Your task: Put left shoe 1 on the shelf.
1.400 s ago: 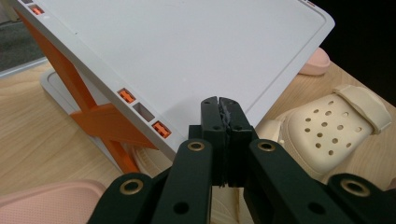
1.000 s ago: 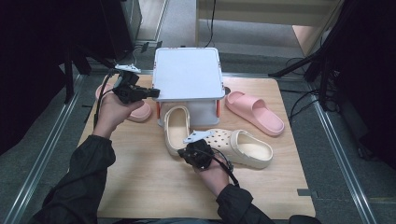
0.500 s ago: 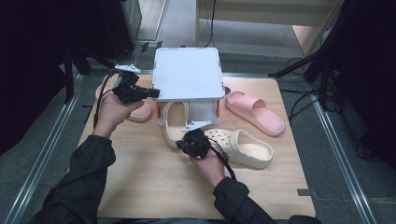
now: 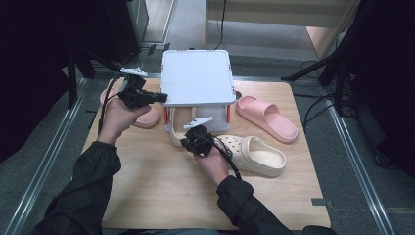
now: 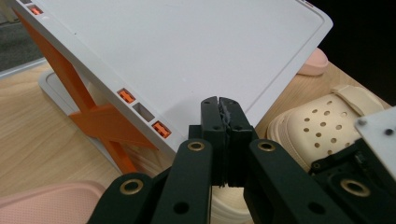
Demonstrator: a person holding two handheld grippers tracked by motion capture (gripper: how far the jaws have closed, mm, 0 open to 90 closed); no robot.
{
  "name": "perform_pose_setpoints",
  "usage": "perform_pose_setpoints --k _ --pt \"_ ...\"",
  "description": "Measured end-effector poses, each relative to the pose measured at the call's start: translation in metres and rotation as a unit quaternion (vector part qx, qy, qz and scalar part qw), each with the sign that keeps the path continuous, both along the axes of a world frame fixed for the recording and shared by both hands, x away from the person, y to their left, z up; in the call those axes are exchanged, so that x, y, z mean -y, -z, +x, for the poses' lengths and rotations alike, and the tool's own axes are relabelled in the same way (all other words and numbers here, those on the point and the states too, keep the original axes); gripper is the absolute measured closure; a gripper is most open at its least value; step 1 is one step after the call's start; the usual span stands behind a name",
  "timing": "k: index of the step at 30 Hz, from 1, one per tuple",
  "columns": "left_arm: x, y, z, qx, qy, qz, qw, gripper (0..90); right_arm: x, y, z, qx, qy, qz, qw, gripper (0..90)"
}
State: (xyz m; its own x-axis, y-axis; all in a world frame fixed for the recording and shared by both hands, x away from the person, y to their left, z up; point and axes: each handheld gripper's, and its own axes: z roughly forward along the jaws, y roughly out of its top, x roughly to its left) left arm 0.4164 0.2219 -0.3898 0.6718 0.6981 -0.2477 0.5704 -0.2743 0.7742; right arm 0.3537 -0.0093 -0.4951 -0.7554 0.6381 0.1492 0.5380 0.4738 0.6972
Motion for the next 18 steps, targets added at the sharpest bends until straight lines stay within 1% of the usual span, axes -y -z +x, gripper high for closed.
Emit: perform_pose_setpoints --k 1,2,3,4,5,6,7,8,10,14,16,18 --pt "0.0 0.0 0.0 0.0 0.0 0.001 1.0 89.7 -0.001 0.0 0.004 0.0 -0.003 0.003 1.0 90.0" --pt "0.0 0.0 0.0 0.0 0.0 0.0 1.0 89.8 -0.002 0.0 0.006 -0.006 -0.003 0.01 0.9999 90.0" --pt "0.0 0.0 0.0 0.001 0.0 0.001 1.0 89.8 -0.003 -0.001 0.008 -0.003 0.002 0.011 0.9999 90.0" --pt "0.0 0.0 0.0 0.001 0.0 0.0 1.0 89.8 -0.006 -0.001 0.01 0.005 0.006 0.002 1.0 90.0" --pt "0.0 0.0 0.0 0.001 -0.001 0.001 1.0 89.8 -0.007 -0.001 0.012 0.005 0.007 0.001 1.0 90.0" --pt "0.0 0.0 0.0 0.002 -0.001 0.001 1.0 89.8 -0.008 -0.001 0.018 0.001 0.006 0.005 1.0 90.0" --pt "0.0 0.0 0.0 0.001 -0.002 0.003 1.0 89.8 -0.008 -0.001 0.018 0.001 0.006 0.005 1.0 90.0" --pt "0.0 0.0 0.0 0.001 -0.002 0.001 1.0 89.8 -0.009 0.0 0.022 0.005 0.013 0.012 0.9998 90.0" --pt "0.0 0.0 0.0 0.0 -0.002 0.002 1.0 89.8 -0.01 0.0 0.026 0.013 0.015 0.012 0.9997 90.0" --pt "0.0 0.0 0.0 -0.001 -0.002 0.001 1.0 89.8 -0.013 0.001 0.036 0.006 0.027 0.024 0.9993 90.0" --pt "0.001 0.0 0.0 -0.002 -0.002 0.001 1.0 89.8 -0.014 0.001 0.037 0.003 0.032 0.027 0.9991 89.9" --pt "0.001 0.0 0.0 -0.002 -0.003 0.001 1.0 89.8 -0.016 0.001 0.04 0.006 0.033 0.027 0.9991 89.8"
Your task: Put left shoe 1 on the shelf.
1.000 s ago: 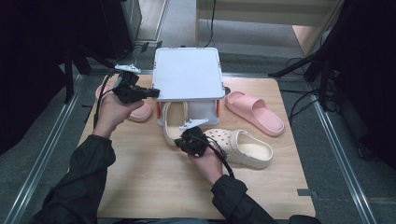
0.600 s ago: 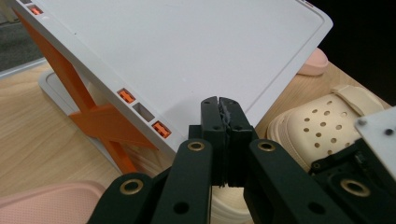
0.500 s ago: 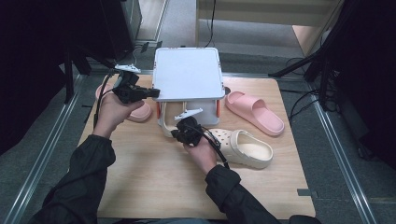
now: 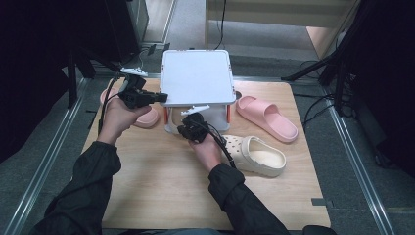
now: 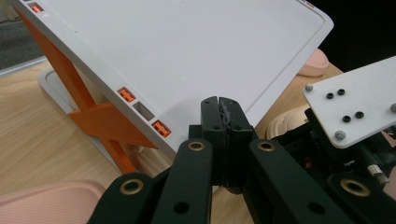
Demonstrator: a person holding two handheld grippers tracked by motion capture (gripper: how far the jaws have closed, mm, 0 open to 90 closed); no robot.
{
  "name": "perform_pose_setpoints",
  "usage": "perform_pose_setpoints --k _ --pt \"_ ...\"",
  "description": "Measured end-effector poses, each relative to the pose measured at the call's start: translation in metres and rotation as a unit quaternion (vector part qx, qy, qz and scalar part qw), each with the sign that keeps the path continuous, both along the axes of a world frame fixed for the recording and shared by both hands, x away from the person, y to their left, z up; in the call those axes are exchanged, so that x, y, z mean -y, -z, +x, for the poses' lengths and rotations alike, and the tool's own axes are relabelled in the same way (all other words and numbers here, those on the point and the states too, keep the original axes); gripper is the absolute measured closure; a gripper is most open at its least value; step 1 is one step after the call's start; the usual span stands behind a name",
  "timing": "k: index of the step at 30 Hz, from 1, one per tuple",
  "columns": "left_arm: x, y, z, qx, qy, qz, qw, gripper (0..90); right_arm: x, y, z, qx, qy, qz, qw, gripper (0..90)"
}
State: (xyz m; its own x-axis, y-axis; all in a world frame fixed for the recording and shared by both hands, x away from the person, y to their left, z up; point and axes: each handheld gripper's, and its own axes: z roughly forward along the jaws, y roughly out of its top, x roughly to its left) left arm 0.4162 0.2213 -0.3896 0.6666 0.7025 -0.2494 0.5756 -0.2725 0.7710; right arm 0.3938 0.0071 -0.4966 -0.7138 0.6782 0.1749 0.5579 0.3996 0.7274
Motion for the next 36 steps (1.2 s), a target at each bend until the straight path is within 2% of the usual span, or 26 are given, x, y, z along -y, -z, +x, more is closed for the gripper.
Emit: perform_pose_setpoints --k 3,6,9,12,14,15,17,18,19,20,21,22,25,27,31,36 --pt "0.0 0.0 0.0 0.001 -0.001 -0.002 1.0 89.8 -0.001 0.0 0.001 -0.007 0.005 0.001 1.0 90.0" --pt "-0.001 0.0 0.001 -0.005 -0.002 -0.008 1.0 89.7 0.002 -0.002 -0.003 -0.014 -0.001 0.006 0.9999 90.0" --pt "0.001 -0.001 0.0 -0.005 -0.01 -0.002 0.9999 89.0 0.01 -0.008 -0.011 -0.012 -0.015 0.013 0.9997 88.7" --pt "0.001 -0.002 0.0 -0.014 -0.016 -0.009 0.9997 83.7 0.015 -0.012 -0.015 -0.017 -0.023 0.02 0.9994 87.2" --pt "0.002 -0.004 -0.001 -0.017 -0.023 -0.006 0.9996 77.7 0.021 -0.017 -0.022 -0.009 -0.033 0.026 0.9991 85.9" --pt "0.002 -0.007 -0.003 -0.026 -0.018 -0.016 0.9994 74.6 0.024 -0.019 -0.026 -0.006 -0.036 0.029 0.9989 84.7" --pt "0.004 -0.013 -0.008 -0.024 -0.012 -0.028 0.9992 64.8 0.031 -0.024 -0.032 -0.009 -0.044 0.038 0.9983 80.1" --pt "0.006 -0.017 -0.012 -0.017 -0.014 -0.026 0.9994 60.6 0.036 -0.027 -0.036 -0.011 -0.047 0.044 0.9979 77.1" --pt "0.011 -0.023 -0.019 -0.008 -0.01 -0.015 0.9998 57.1 0.045 -0.032 -0.042 -0.007 -0.055 0.051 0.9971 73.5" --pt "0.011 -0.023 -0.019 -0.008 -0.01 -0.015 0.9998 55.5 0.045 -0.032 -0.042 -0.007 -0.055 0.051 0.9971 73.5" --pt "0.012 -0.025 -0.021 -0.007 -0.007 -0.014 0.9998 53.3 0.056 -0.035 -0.048 -0.004 -0.062 0.055 0.9965 70.6" --pt "0.013 -0.026 -0.023 -0.008 -0.004 -0.016 0.9998 53.3 0.056 -0.035 -0.048 -0.004 -0.062 0.055 0.9965 70.6" --pt "0.016 -0.026 -0.028 -0.013 0.001 -0.015 0.9998 49.8 0.076 -0.04 -0.059 -0.004 -0.071 0.06 0.9956 67.0" --pt "0.016 -0.025 -0.031 -0.017 0.003 -0.016 0.9997 48.7 0.081 -0.041 -0.061 -0.004 -0.073 0.063 0.9954 65.9" --pt "0.016 -0.02 -0.037 -0.015 0.004 -0.014 0.9998 44.2 0.103 -0.043 -0.072 0.0 -0.075 0.067 0.9949 60.8" --pt "0.016 -0.012 -0.046 -0.017 0.004 -0.008 0.9998 41.7 0.121 -0.044 -0.076 0.002 -0.08 0.068 0.9945 57.6"
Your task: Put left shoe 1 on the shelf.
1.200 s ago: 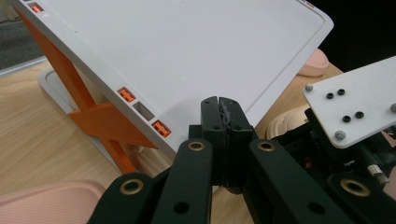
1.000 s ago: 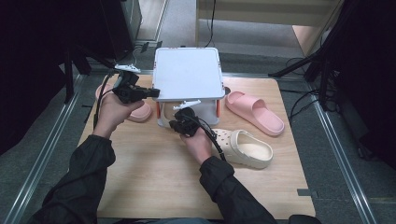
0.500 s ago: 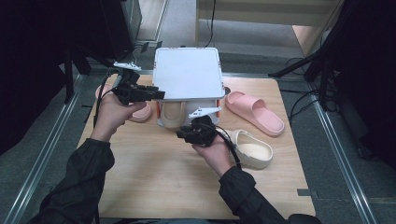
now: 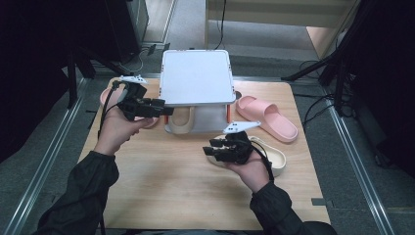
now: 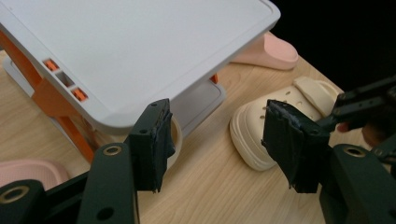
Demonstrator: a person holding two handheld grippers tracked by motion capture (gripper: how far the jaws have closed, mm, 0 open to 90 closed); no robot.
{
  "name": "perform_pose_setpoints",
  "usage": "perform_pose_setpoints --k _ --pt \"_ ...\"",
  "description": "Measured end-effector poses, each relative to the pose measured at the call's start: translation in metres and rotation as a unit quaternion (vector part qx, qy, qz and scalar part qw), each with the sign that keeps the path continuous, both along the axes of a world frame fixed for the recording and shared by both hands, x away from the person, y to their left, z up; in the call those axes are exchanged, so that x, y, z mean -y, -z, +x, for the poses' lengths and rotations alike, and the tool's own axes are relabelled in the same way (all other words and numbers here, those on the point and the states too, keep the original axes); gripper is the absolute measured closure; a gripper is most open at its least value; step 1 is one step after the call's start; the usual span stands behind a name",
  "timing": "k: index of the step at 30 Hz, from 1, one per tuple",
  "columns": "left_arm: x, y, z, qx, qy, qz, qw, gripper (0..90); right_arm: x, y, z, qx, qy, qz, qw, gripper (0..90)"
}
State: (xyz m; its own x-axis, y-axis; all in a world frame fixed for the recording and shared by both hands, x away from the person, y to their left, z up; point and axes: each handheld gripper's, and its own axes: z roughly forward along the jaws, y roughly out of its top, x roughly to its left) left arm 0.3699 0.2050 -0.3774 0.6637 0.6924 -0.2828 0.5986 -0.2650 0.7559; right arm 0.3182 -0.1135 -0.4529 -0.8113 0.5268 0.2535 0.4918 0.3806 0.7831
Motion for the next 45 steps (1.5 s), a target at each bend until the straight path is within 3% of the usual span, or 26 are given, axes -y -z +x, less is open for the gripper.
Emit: perform_pose_setpoints --k 5,8,11,15,20,25,29,30,35,41,45 --pt "0.002 0.01 -0.009 -0.002 0.001 0.006 1.0 39.5 0.028 0.003 -0.007 0.011 -0.004 -0.007 0.9999 56.2" --pt "0.004 0.016 -0.015 -0.004 -0.003 0.008 1.0 39.1 0.042 0.002 -0.01 0.013 -0.003 0.002 0.9999 55.6" --pt "0.005 0.02 -0.022 0.003 -0.008 0.004 1.0 39.3 0.063 -0.004 -0.015 0.038 0.001 0.016 0.9991 55.1" --pt "0.004 0.027 -0.032 0.006 -0.01 0.006 0.9999 39.6 0.081 -0.002 -0.014 0.025 0.011 0.018 0.9995 55.6" --pt "0.002 0.038 -0.044 0.006 -0.023 0.009 0.9997 38.6 0.099 0.004 -0.013 0.025 0.01 0.005 0.9996 56.9" --pt "-0.001 0.048 -0.053 0.005 -0.031 0.008 0.9995 38.3 0.108 0.004 -0.015 0.029 0.011 0.013 0.9994 56.1" --pt "-0.001 0.053 -0.06 0.012 -0.031 0.01 0.9994 38.3 0.119 0.006 -0.016 0.031 0.019 0.003 0.9994 56.0" --pt "-0.001 0.054 -0.062 0.012 -0.031 0.009 0.9994 38.3 0.124 0.009 -0.014 0.026 0.022 -0.016 0.9993 56.0" --pt "0.0 0.059 -0.067 0.014 -0.033 0.008 0.9993 38.5 0.122 0.019 -0.009 0.007 0.017 -0.026 0.9995 56.4" --pt "-0.001 0.061 -0.072 0.016 -0.034 0.005 0.9993 39.5 0.103 0.03 0.004 -0.021 -0.01 -0.035 0.9991 61.8" --pt "-0.002 0.064 -0.073 0.015 -0.034 0.003 0.9993 40.8 0.098 0.033 0.013 -0.031 -0.009 -0.036 0.9988 74.6"
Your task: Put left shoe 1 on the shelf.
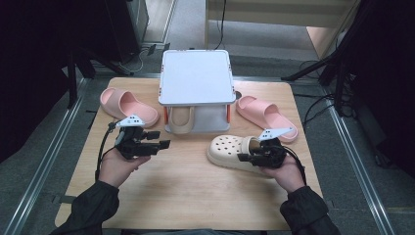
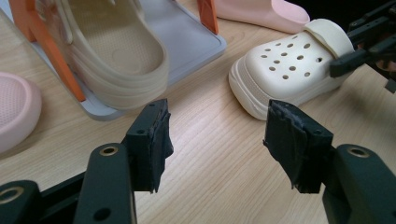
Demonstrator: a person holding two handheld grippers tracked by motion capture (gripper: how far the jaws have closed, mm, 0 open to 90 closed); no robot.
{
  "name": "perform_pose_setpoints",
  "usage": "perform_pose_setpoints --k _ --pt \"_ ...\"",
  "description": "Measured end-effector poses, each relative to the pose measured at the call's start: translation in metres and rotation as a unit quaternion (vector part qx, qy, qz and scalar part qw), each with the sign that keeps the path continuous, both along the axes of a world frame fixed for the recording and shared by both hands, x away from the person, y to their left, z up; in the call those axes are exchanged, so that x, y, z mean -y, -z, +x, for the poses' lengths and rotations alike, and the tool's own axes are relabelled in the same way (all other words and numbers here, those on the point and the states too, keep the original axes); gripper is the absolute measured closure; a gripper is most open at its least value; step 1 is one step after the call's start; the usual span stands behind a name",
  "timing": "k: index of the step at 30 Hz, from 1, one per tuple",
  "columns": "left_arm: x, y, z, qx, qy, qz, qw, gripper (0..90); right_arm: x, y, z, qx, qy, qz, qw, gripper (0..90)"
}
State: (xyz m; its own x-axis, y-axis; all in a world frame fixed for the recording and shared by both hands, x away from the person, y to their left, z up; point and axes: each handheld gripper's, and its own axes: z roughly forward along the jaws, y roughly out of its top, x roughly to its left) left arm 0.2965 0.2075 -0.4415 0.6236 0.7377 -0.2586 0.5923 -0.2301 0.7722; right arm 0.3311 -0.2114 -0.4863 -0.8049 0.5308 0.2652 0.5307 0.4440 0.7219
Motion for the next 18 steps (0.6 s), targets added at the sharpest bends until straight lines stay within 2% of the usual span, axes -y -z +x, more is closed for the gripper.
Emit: perform_pose_setpoints --k 4,7,10,14,18 --pt "-0.001 0.0 -0.001 -0.001 -0.014 0.005 0.9999 46.3 -0.002 0.0 0.006 -0.021 0.002 0.006 0.9998 76.7" --pt "-0.002 -0.001 -0.002 -0.004 -0.015 0.003 0.9999 50.2 -0.006 -0.003 0.006 -0.019 0.005 -0.001 0.9998 76.9" --pt "-0.002 0.0 -0.003 -0.007 -0.013 0.004 0.9999 55.2 -0.012 -0.007 0.005 -0.026 0.004 0.014 0.9996 77.0" --pt "-0.001 0.0 -0.006 -0.012 -0.004 0.0 0.9999 62.3 -0.033 -0.015 0.002 -0.015 -0.006 0.019 0.9997 76.9" --pt "-0.001 0.001 -0.008 -0.013 -0.003 0.0 0.9999 65.4 -0.049 -0.017 0.001 -0.008 -0.005 0.026 0.9996 76.9"
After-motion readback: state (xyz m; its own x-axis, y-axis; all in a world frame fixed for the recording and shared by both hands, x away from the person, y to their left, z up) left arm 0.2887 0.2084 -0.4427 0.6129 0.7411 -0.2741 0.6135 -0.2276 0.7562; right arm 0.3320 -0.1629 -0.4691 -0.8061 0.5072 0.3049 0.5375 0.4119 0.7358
